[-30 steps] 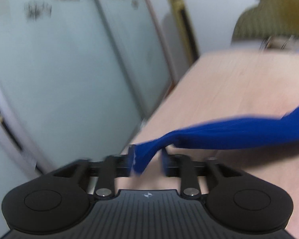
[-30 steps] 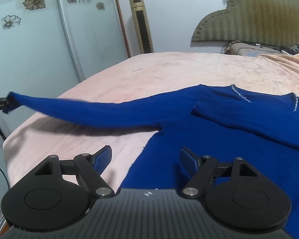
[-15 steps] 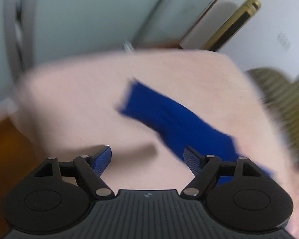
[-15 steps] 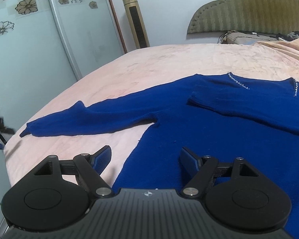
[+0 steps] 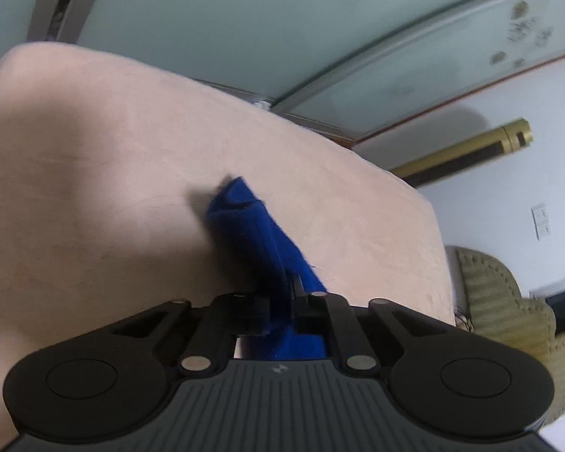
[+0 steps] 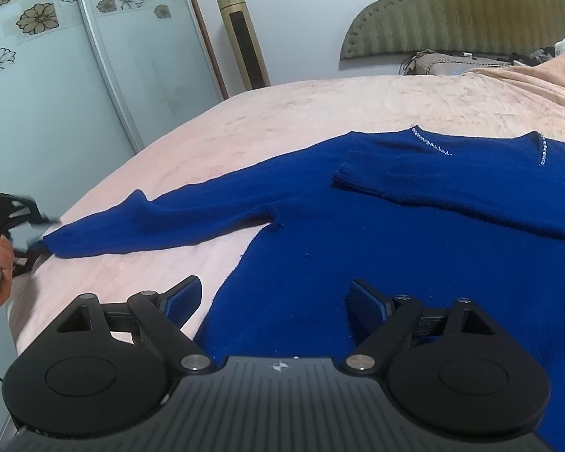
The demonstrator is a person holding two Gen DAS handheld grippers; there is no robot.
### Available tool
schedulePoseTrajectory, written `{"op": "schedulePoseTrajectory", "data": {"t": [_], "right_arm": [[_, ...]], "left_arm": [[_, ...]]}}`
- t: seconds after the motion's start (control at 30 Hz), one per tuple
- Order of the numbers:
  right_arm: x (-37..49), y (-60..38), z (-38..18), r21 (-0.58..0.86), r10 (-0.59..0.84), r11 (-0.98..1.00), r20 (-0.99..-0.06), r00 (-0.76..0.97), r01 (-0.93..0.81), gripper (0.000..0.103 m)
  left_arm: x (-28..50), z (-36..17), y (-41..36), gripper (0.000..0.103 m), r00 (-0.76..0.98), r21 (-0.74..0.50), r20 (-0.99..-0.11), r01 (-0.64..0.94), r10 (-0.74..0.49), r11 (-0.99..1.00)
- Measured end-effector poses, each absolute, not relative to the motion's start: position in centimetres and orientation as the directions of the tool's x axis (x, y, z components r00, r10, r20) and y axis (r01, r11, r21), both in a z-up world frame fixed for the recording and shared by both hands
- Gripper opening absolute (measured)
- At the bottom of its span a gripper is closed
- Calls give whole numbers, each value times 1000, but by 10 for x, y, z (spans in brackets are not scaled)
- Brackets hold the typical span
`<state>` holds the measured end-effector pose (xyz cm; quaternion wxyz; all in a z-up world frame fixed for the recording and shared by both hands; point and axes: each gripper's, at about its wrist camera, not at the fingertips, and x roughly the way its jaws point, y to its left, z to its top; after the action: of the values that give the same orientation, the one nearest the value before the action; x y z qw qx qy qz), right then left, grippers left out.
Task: Fold small clothes
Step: 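Grasp the other sleeve cuff with the left gripper and lift it, then lay the held sleeve across the sweater body with the left gripper and release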
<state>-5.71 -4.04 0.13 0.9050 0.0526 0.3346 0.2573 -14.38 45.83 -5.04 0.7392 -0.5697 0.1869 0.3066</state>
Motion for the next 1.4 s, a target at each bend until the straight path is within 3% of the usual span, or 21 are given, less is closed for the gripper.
{"op": "schedulePoseTrajectory", "data": {"t": [0.07,0.23,0.37,0.47,0.6,0.77,0.9,1.0,1.1,1.17,1.23,1.27,1.3,1.4], "right_arm": [[-57,-43,0,274,502,862,-576,645,-426,88],[-56,-60,3,288,491,870,-562,665,-400,89],[-53,-85,9,272,447,895,-534,718,-354,90],[-46,-108,7,258,375,926,-538,755,-277,95],[-37,-134,-6,255,301,950,-608,735,-179,94],[-55,-171,2,308,252,947,-535,806,-91,95],[-68,-200,10,285,137,958,-507,851,15,95],[-80,-218,9,291,93,955,-499,862,66,95],[-84,-227,7,273,60,957,-507,860,94,95],[-88,-231,6,257,36,960,-507,861,111,95],[-92,-237,7,248,18,961,-506,863,125,95],[-92,-239,7,244,9,961,-504,864,133,95],[-93,-242,8,239,0,961,-503,864,139,95],[-85,-247,9,230,-14,962,-498,867,148,95]], "left_arm": [[-146,-43,459,5,726,-708,-632,-683,270,180],[-144,6,450,5,592,-528,-634,-802,498,281],[-111,41,430,5,517,-356,-576,-856,633,375],[-78,76,382,5,582,-246,-486,-807,652,537],[-26,110,294,6,778,-171,-419,-575,469,800],[21,120,151,6,909,-55,-403,-140,106,989],[47,95,47,6,871,-35,-463,164,-161,986],[56,61,-16,6,782,-33,-554,323,-286,946],[72,16,-46,20,590,-143,-694,450,-413,882],[67,3,-54,31,520,-205,-726,462,-450,863],[58,5,-46,52,539,-233,-698,451,-472,861],[53,10,-36,77,570,-240,-671,438,-474,866],[52,14,-27,91,616,-243,-634,414,-467,877],[42,40,14,93,719,-259,-536,360,-444,896]]}}
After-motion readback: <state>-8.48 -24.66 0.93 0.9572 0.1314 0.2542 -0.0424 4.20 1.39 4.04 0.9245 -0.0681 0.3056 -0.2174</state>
